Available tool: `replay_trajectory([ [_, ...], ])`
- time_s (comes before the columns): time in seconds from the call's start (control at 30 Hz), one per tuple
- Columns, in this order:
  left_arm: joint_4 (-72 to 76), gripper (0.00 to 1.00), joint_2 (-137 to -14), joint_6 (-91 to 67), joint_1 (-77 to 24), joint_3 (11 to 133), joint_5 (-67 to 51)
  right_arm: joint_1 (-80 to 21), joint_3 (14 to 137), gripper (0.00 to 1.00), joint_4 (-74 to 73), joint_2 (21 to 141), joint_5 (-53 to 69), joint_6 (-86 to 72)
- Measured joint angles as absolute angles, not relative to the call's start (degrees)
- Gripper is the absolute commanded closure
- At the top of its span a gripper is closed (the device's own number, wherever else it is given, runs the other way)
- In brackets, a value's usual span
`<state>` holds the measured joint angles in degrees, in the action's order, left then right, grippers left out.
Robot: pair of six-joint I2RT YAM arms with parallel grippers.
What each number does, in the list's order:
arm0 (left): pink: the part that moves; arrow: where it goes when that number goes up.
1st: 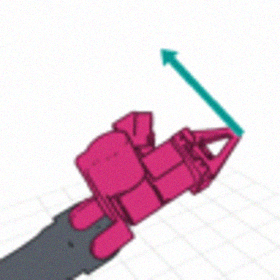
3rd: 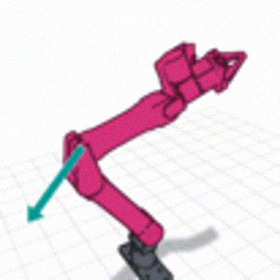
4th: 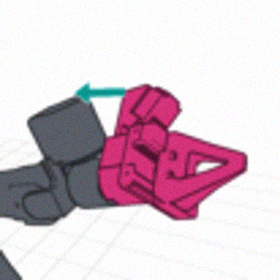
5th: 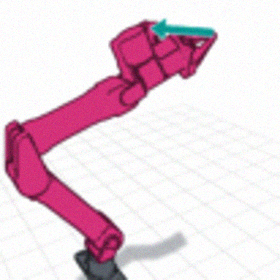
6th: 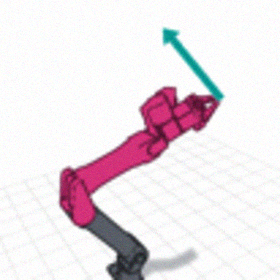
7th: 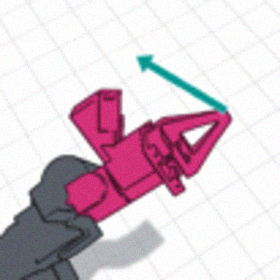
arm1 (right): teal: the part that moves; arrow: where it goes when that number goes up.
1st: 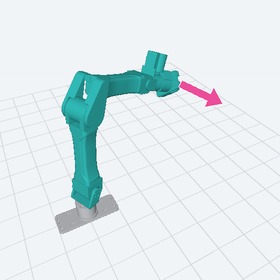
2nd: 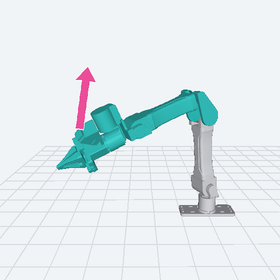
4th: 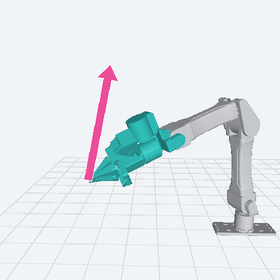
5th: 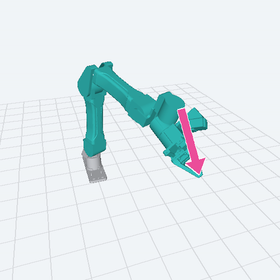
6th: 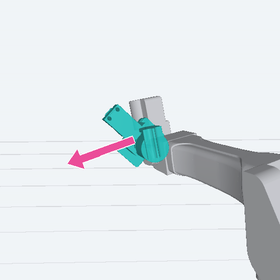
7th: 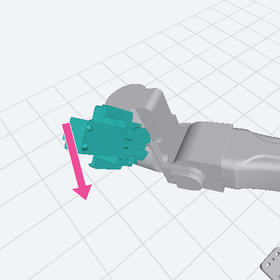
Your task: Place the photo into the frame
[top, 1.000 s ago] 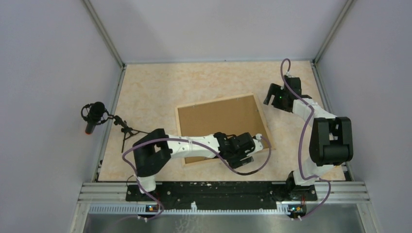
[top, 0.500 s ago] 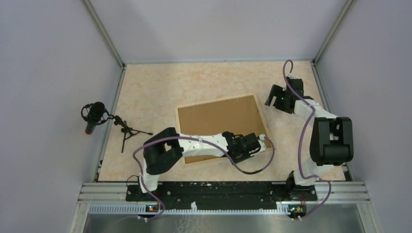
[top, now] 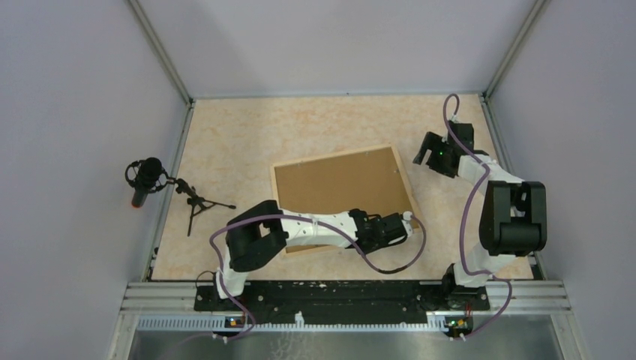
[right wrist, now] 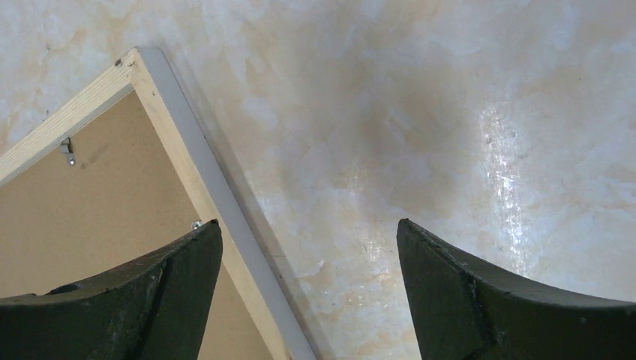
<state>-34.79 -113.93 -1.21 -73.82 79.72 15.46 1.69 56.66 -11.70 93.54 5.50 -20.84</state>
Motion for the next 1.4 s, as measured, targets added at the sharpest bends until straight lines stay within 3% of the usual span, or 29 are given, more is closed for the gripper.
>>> replay_trajectory([
  [0.1, -34.9, 1.00, -113.9, -0.8, -73.9, 79.7, 15.3, 1.9, 56.6, 0.15, -11.9, 93.5, 5.7, -20.9],
  [0.37, -35.6, 1.00, -113.9, 0.1, -73.9, 80.2, 15.7, 3.2, 56.7, 0.15, -13.4, 93.6, 8.4, -21.9],
  [0.83, -36.5, 1.00, -113.9, 0.8, -65.2, 87.5, 21.8, 5.8, 56.5, 0.14, -11.1, 95.1, 28.3, -24.1],
  [1.1, -37.0, 1.00, -113.9, 2.7, -63.4, 91.0, 23.3, 5.3, 52.5, 0.14, -1.8, 96.6, 37.6, -28.8],
  [1.23, -37.5, 1.00, -113.9, 3.3, -62.8, 91.9, 23.4, 3.7, 52.1, 0.27, 3.4, 99.3, 39.5, -33.1],
  [1.4, -38.2, 1.00, -113.9, 3.7, -62.7, 92.8, 23.9, 1.1, 50.1, 0.58, 10.7, 101.3, 41.0, -40.6],
])
